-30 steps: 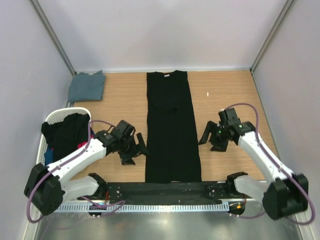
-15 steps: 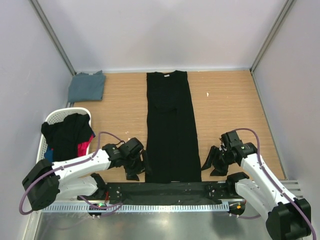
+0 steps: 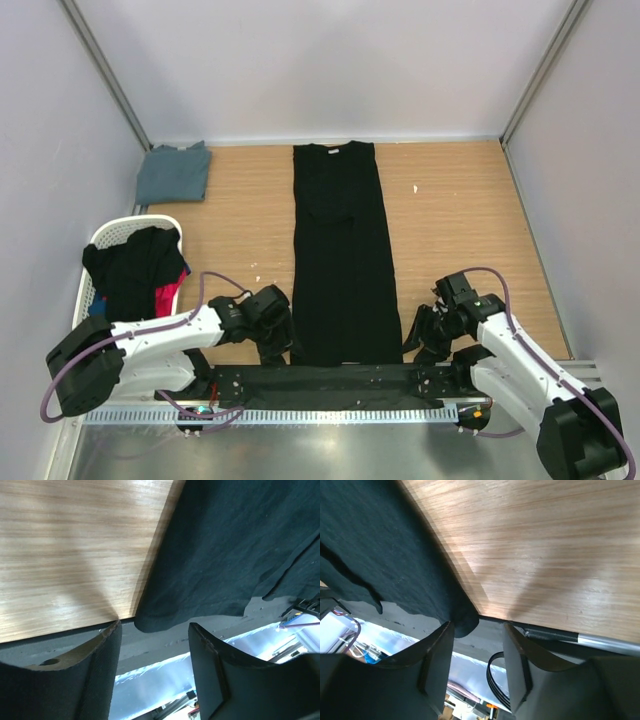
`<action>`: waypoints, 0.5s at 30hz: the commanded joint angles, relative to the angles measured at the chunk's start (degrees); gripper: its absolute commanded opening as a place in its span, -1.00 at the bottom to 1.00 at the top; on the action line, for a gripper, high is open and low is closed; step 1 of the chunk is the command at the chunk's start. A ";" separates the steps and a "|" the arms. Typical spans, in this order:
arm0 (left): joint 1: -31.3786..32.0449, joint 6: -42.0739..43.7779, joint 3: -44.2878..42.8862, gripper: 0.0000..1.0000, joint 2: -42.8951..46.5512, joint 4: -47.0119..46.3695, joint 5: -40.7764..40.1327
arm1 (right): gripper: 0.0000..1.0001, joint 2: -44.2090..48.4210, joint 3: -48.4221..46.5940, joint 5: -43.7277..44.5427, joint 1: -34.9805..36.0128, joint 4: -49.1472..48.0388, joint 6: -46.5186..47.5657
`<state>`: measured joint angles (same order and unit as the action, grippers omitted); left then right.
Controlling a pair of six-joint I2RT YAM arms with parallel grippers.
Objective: Fold and stack the t-shirts
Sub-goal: Fold the tshirt
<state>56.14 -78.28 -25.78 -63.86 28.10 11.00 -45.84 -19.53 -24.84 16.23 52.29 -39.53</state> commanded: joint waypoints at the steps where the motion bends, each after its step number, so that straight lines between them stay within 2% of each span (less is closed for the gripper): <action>1: 0.20 -0.38 0.56 0.11 -0.92 -1.64 -2.83 | -0.04 -0.56 0.63 -0.82 1.00 -2.63 -1.43; 10: 0.11 0.06 0.82 -0.06 -0.57 -0.94 -3.71 | -0.07 -3.37 2.21 -1.00 4.60 -8.69 -4.58; 15: 0.20 0.50 0.73 -0.18 -1.62 -0.94 -3.71 | -0.19 -5.92 1.42 0.40 6.88 -10.37 -5.82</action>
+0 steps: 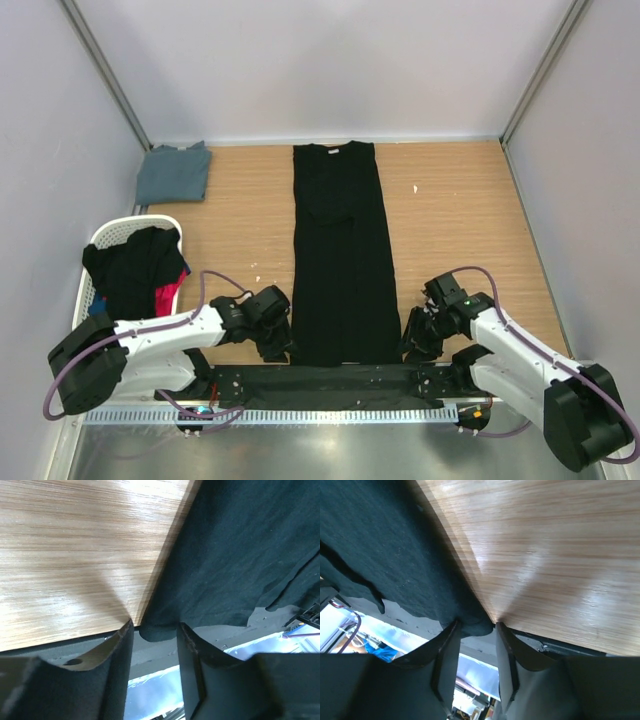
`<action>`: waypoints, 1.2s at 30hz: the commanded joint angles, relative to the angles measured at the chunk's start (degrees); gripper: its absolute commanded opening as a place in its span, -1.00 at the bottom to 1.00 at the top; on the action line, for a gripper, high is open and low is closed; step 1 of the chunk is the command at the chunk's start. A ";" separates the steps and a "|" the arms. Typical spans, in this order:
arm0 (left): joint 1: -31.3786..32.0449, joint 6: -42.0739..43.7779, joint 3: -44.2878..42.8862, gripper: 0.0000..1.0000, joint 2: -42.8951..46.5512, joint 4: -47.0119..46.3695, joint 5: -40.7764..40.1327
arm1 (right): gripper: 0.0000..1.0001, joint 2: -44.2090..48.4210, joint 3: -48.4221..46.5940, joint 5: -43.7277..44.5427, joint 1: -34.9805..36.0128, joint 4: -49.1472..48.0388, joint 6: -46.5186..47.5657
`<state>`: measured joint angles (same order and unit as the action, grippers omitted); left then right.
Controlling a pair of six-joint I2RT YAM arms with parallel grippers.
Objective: Fold and stack the t-shirts
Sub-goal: Fold the tshirt
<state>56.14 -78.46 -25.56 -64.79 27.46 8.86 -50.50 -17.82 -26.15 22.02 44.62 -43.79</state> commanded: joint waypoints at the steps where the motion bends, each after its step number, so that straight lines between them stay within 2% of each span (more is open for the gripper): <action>1: 0.11 1.02 0.43 -0.24 -0.86 -0.57 -1.48 | -0.22 -1.70 -0.46 1.89 1.53 -2.70 -1.56; 3: 0.11 1.37 0.16 -0.33 -1.47 -0.83 -1.22 | -0.37 -2.23 -0.81 2.59 1.80 -2.70 -1.56; 6: 0.11 1.99 -0.01 -0.59 -1.48 -1.09 -0.87 | -0.57 -2.50 -1.25 3.12 2.24 -2.61 -2.00; 9: 0.11 2.34 -0.10 -0.98 -1.56 -1.45 -0.69 | -0.70 -2.67 -1.25 2.77 2.59 -3.31 -2.96; 10: 0.11 2.43 -0.10 -1.00 -1.56 -1.62 -0.60 | -0.78 -2.76 -1.25 2.42 2.76 -3.83 -3.14; 14: 0.20 3.66 -1.77 -1.00 -0.86 -0.84 -0.51 | -0.97 -3.20 -4.57 1.89 3.20 -3.05 -3.58; 21: 0.11 7.87 -9.76 -0.99 -0.86 4.96 -3.58 | -0.97 -6.10 -14.16 0.93 3.20 -1.73 -2.97; 27: -2.08 15.08 -22.41 -0.99 -5.51 12.96 -7.27 | -0.97 -10.58 -22.95 1.97 3.12 -1.99 -2.62; 36: -16.75 25.36 -33.66 -0.99 -11.04 14.81 -2.37 | -0.97 -24.28 -38.23 4.53 0.31 -2.34 3.36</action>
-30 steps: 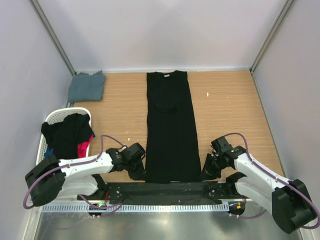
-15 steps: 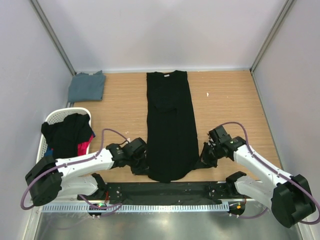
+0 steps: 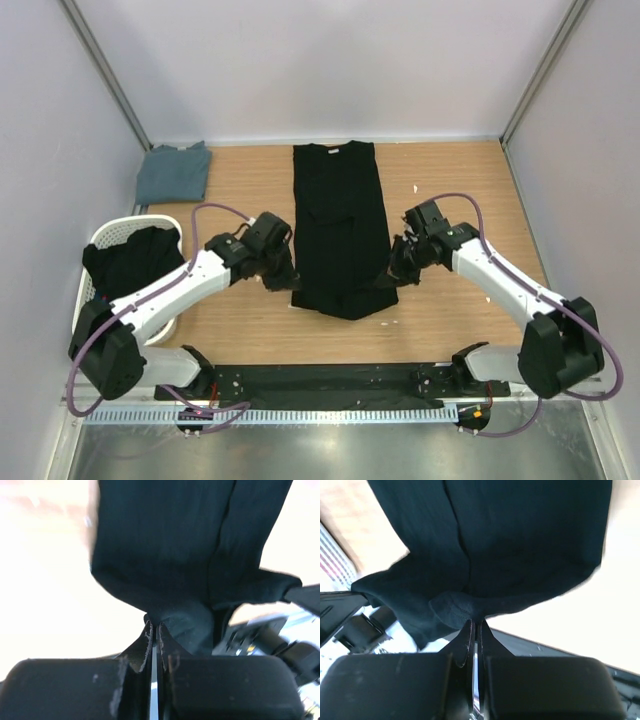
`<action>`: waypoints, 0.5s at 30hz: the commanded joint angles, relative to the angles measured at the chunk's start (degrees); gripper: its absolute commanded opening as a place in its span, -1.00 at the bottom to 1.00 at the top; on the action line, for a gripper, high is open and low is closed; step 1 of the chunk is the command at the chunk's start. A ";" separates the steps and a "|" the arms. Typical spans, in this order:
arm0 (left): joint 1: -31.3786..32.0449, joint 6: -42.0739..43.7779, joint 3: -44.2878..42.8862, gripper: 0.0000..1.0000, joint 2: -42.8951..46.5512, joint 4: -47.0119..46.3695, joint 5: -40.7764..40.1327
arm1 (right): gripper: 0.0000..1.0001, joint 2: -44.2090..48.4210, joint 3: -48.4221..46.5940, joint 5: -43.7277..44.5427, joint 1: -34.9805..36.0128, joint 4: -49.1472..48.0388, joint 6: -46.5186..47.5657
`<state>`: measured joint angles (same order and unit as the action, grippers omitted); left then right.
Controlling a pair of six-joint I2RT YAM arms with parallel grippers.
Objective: Fold and stack the t-shirts
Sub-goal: Fold the tshirt
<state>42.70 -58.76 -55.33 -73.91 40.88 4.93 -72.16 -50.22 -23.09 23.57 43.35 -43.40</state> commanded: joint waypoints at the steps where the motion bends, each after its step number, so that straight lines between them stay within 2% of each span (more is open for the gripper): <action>1: -5.15 6.37 -4.78 -0.99 -2.72 1.31 2.36 | -0.97 -3.68 -8.38 1.73 -1.86 -1.08 3.40; 10: -11.57 10.59 -13.91 -1.00 -14.93 -1.59 5.18 | -0.97 -13.35 -19.47 -0.46 -12.23 -1.25 8.32; 15: -14.04 12.18 -19.28 -1.00 -20.65 -1.95 6.41 | -0.97 -17.39 -22.90 -0.90 -13.02 -2.66 10.09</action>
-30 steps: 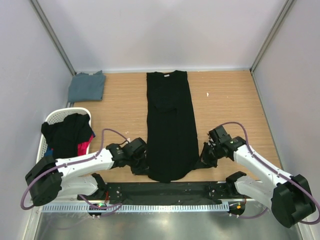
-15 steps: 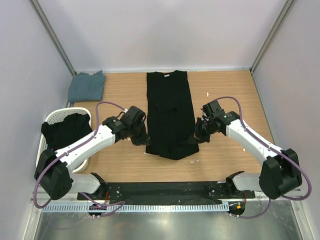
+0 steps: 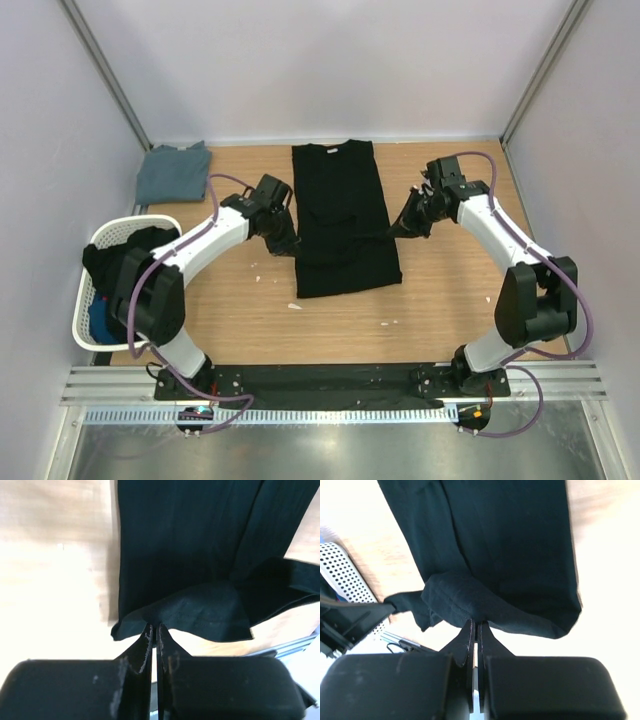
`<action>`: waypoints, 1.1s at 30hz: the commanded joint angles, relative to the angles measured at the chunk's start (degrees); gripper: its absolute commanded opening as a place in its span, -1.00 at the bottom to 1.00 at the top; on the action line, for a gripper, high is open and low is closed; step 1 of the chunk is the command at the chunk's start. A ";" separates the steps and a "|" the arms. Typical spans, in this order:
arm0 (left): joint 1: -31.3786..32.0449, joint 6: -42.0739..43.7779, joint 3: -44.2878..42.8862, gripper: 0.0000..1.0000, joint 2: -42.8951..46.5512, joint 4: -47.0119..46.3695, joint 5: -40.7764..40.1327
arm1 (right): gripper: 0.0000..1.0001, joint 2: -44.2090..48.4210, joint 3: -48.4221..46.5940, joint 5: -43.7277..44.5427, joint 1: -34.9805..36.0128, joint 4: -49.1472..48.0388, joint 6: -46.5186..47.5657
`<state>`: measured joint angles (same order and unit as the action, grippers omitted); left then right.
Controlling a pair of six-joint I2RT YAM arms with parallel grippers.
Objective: Fold and stack the t-shirts
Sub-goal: Fold the tshirt
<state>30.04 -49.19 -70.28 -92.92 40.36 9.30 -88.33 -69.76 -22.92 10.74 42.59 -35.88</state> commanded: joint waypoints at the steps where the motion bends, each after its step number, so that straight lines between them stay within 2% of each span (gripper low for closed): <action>1: -2.17 2.96 -5.21 -0.99 -2.43 -1.08 2.04 | -0.97 -2.10 -3.72 -1.25 -0.46 -2.59 2.65; 12: -5.17 4.63 -14.70 -0.99 -12.09 -1.42 3.71 | -0.97 -11.76 -8.64 -1.96 -2.39 -6.29 3.71; 19: -6.66 5.07 -17.51 -0.99 -15.70 -1.51 3.09 | -0.97 -17.56 -13.73 -2.83 -3.53 -6.55 5.03; 33: -7.72 6.65 -21.39 -1.00 -21.59 -2.65 1.33 | -0.97 -23.37 -15.41 -2.48 -4.24 -9.54 5.38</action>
<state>23.16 -44.10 -89.19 -113.78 39.42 11.14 -111.42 -82.21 -24.91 6.98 35.33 -31.53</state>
